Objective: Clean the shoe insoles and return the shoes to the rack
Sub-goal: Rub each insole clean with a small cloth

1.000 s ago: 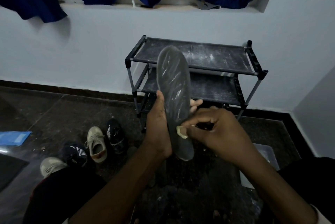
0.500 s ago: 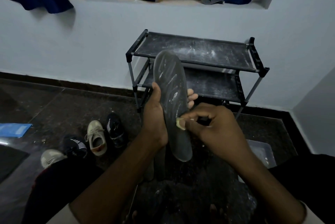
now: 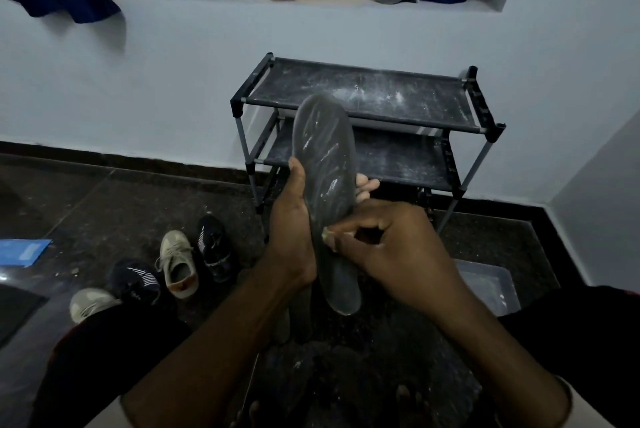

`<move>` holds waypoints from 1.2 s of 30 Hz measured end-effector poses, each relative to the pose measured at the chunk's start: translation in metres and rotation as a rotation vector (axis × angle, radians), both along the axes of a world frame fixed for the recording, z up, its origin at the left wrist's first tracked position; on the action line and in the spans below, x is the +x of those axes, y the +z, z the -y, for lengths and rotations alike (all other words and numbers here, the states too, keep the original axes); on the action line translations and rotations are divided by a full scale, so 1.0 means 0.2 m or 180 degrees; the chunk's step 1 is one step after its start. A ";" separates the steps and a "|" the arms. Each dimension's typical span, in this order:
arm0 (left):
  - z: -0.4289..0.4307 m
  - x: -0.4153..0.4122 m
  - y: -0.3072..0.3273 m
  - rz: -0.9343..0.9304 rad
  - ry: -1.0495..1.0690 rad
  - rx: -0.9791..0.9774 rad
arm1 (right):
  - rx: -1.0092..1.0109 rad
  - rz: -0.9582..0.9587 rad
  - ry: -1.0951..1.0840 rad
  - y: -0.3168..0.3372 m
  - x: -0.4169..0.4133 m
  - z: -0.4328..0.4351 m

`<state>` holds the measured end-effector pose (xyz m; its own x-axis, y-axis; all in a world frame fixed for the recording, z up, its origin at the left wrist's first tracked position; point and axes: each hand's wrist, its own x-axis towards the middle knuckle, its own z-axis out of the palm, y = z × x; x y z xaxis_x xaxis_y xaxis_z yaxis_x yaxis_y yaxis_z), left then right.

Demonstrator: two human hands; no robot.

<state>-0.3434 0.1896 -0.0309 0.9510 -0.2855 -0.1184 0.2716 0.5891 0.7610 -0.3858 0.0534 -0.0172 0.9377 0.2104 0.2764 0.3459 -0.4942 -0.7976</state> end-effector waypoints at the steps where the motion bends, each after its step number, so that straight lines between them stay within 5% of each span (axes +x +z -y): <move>1: -0.01 0.00 0.00 0.0000 0.0018 -0.0015 | -0.0010 -0.0034 -0.0011 0.00 0.00 0.01; 5: 0.01 -0.01 0.00 0.0122 -0.0048 -0.0084 | 0.0134 0.0220 -0.0458 0.00 0.04 0.05; 9: 0.01 0.01 0.00 0.0095 0.0011 -0.0140 | 0.0016 0.0100 -0.0048 0.00 0.00 0.02; 14: 0.01 0.00 0.00 0.0167 -0.0078 -0.0132 | 0.0000 0.0361 -0.0542 0.01 0.04 0.07; 18: 0.01 0.00 0.01 0.0130 -0.0094 -0.0124 | 0.0014 0.0175 -0.0132 0.01 0.00 0.03; 22: 0.01 -0.01 0.01 0.0196 0.0013 -0.0117 | 0.0051 0.0330 -0.0546 0.02 0.04 0.07; 36: 0.02 -0.01 -0.01 0.0108 -0.0130 -0.0110 | -0.0016 0.0270 -0.0350 0.00 0.01 0.04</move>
